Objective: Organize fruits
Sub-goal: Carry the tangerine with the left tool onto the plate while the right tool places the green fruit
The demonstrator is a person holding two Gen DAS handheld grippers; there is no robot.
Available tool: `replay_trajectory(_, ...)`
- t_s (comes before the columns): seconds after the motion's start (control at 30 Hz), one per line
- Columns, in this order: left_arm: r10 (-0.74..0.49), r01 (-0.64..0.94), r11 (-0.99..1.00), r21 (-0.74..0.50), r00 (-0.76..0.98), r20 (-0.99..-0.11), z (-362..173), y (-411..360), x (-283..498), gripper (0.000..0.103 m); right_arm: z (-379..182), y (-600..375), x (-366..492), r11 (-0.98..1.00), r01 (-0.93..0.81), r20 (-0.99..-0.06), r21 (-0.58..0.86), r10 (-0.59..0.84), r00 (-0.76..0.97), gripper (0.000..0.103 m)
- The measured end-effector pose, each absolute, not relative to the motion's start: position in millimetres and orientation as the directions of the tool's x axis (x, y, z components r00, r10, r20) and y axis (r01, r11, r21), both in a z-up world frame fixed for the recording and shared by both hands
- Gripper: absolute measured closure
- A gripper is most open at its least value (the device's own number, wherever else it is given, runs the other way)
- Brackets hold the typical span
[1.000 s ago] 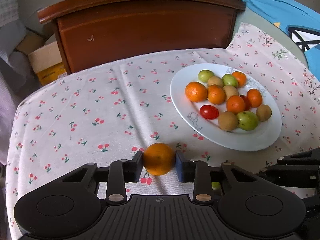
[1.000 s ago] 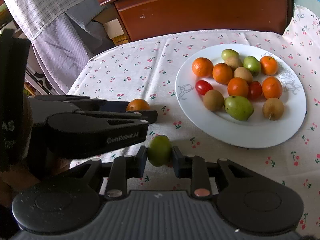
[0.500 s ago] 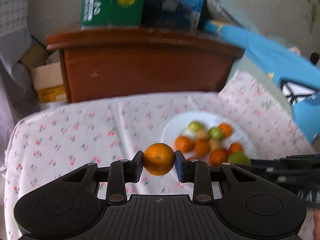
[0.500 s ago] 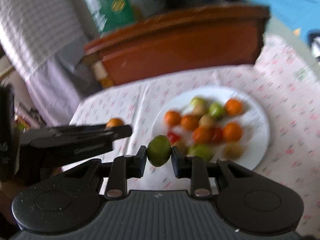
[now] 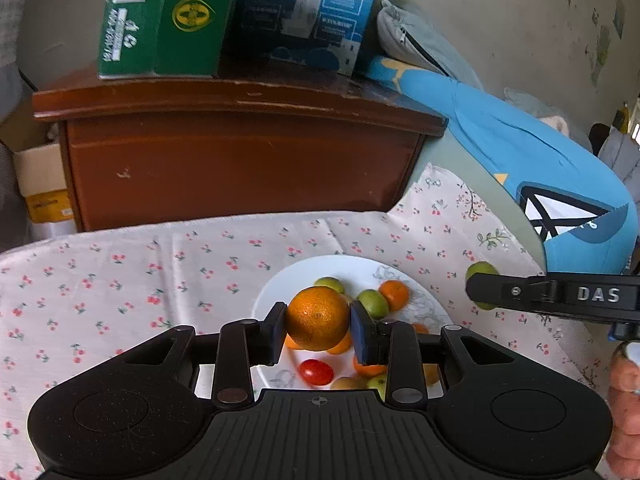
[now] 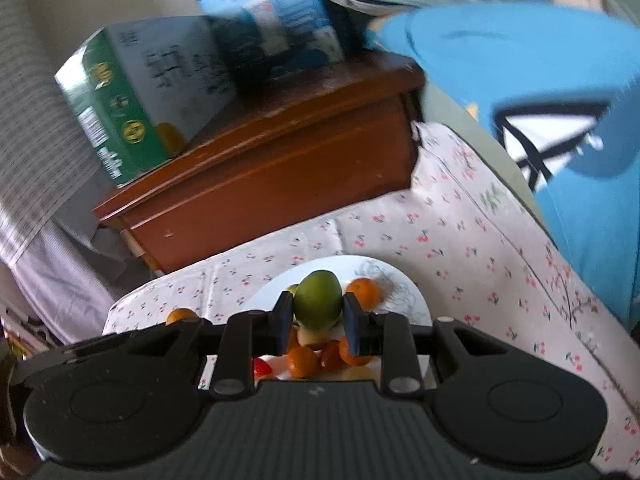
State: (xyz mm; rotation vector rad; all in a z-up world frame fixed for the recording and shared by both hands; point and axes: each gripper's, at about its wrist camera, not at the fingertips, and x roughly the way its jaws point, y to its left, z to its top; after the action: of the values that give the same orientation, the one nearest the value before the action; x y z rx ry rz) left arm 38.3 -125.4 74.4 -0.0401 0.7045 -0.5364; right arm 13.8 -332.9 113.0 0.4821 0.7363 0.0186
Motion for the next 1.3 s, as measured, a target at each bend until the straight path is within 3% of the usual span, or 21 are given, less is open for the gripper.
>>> replay_trajectory(0.77,-0.471,0.459,0.863,-0.21,0.582,-0.663,43,-154,43,0.071,58,-346,47,0.802,0.343,-0.709,0.49,0.137,0.692,0.074)
replay_trajectory(0.8,-0.471,0.457,0.864,-0.211,0.584,-0.661,45,-154,43,0.069,59,-346,47,0.803,0.341,-0.706,0.49,0.136,0.695,0.074)
replay_trajectory(0.87,-0.466,0.454,0.867,-0.206,0.592,-0.657,48,-154,41,0.055,63,-346,46,0.802,0.335,-0.697,0.495,0.135,0.705,0.074)
replay_trajectory(0.93,-0.446,0.444,0.877,-0.184,0.611,-0.654,53,-155,39,0.036,66,-346,46,0.804,0.325,-0.689,0.498,0.139,0.712,0.073)
replay_trajectory(1.1,-0.418,0.445,0.885,-0.136,0.632,-0.653,63,-155,33,0.031,75,-342,44,0.823,0.312,-0.684,0.474,0.122,0.719,0.062)
replay_trajectory(1.3,-0.375,0.421,0.901,-0.1,0.645,-0.666,75,-149,21,0.022,87,-335,34,0.839,0.309,-0.693,0.448,0.108,0.713,0.057)
